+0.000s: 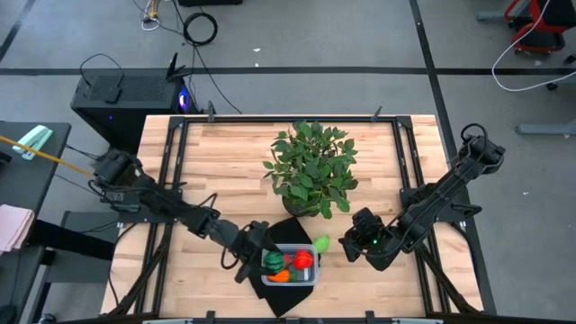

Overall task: Pick and placing Produce into tupperware
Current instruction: Put the green watermelon into the transparent bin

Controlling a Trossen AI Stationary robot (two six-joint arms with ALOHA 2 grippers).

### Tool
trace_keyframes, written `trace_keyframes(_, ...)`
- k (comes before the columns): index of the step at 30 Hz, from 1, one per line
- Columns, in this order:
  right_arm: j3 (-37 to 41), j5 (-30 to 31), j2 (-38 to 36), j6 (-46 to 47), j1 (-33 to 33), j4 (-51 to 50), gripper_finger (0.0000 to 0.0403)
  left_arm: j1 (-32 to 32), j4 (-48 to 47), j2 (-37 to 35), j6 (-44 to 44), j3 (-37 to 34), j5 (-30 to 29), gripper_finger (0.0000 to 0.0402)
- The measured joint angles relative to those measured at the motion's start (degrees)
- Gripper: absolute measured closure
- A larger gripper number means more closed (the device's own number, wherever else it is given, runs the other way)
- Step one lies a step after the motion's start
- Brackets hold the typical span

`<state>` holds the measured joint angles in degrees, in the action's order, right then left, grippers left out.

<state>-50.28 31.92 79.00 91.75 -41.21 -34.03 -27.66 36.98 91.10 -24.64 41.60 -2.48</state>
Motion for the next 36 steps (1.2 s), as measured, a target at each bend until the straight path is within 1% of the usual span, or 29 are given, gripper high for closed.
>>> trace_keyframes(7, 0.00, 0.01, 0.00, -0.01, -0.02, 0.12, 0.0216, 1.21, -2.22, 4.66, -0.22, 0.00, 0.06, 0.0097)
trace_keyframes(11, 0.00, 0.01, 0.00, -0.01, -0.02, 0.61, 0.0216, 1.70, -2.14, 6.01, -0.24, 0.00, -0.02, 0.0094)
trace_keyframes(21, 0.00, 1.93, 0.00, -0.44, -0.07, 0.74, 0.0216, 2.47, -3.37, 6.04, 0.24, 0.00, 0.11, 0.0094)
trace_keyframes(31, 0.00, 1.93, 0.00, -0.44, -0.06, 0.92, 0.0216, 2.49, -6.79, 6.04, 0.44, 0.07, 0.13, 0.0092)
trace_keyframes(36, 0.00, 1.95, 0.00, -0.44, -0.07, 1.52, 0.0216, 2.49, -7.01, 6.04, 0.39, 0.07, 0.15, 0.0091)
